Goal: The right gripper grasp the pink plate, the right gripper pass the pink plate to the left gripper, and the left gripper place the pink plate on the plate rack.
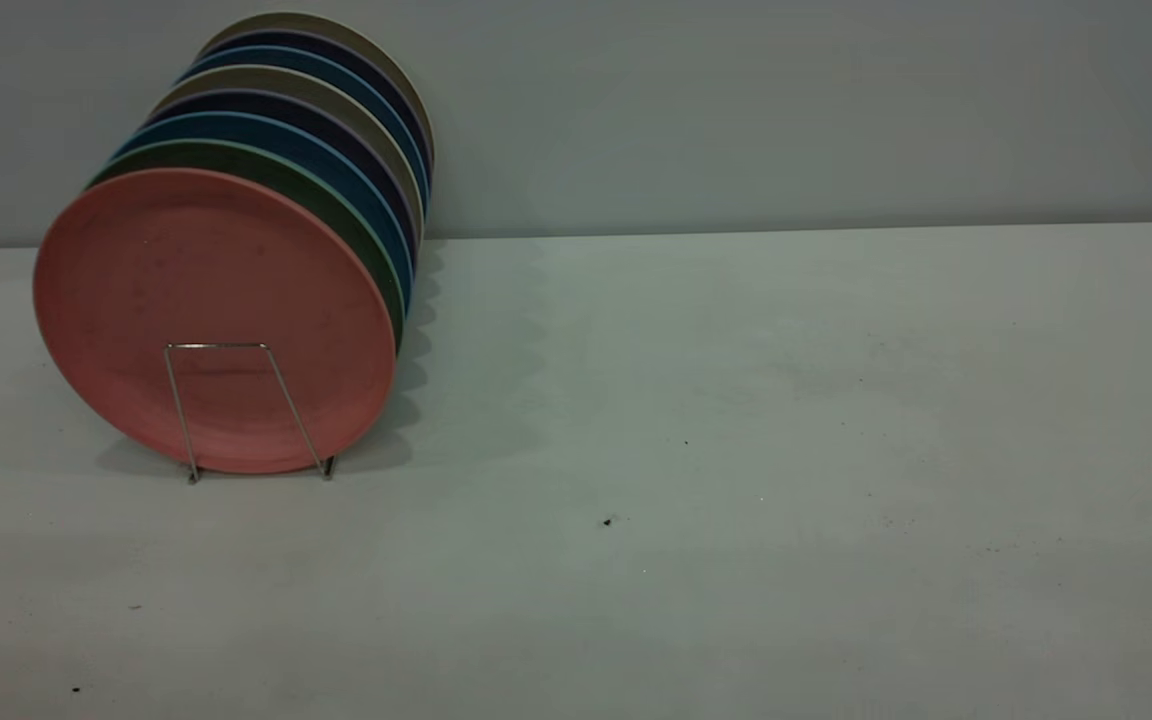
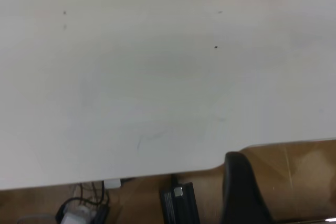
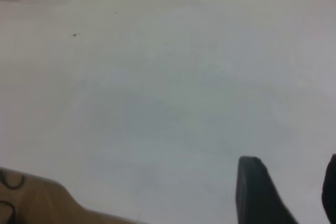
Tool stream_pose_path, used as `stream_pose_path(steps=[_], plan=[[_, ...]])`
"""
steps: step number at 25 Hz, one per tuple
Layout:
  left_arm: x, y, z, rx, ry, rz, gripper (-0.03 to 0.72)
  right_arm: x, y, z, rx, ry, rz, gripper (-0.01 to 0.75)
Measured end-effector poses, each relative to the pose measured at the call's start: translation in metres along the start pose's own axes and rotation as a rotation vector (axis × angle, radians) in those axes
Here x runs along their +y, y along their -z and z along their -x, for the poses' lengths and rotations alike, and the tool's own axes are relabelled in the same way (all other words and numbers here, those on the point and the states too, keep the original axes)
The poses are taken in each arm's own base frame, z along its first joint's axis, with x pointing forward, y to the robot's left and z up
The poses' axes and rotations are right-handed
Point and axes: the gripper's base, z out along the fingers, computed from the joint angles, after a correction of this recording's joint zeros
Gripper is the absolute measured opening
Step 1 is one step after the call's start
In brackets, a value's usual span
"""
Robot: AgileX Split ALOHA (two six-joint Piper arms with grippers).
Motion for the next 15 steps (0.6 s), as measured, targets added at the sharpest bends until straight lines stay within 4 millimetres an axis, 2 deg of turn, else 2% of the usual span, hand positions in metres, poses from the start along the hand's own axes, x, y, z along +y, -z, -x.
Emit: stream_pose_path(steps=[8,15], plan=[[0.0,0.002,-0.002,-0.026,-0.006,-0.004,0.464,0.001,0.003,-0.002,-0.03,-0.024,-0.039,0.321],[-0.001,0.015,-0.019,-0.18,-0.006,0.0,0.464,0.002,0.003,-0.002,-0.031,-0.036,-0.055,0.321]])
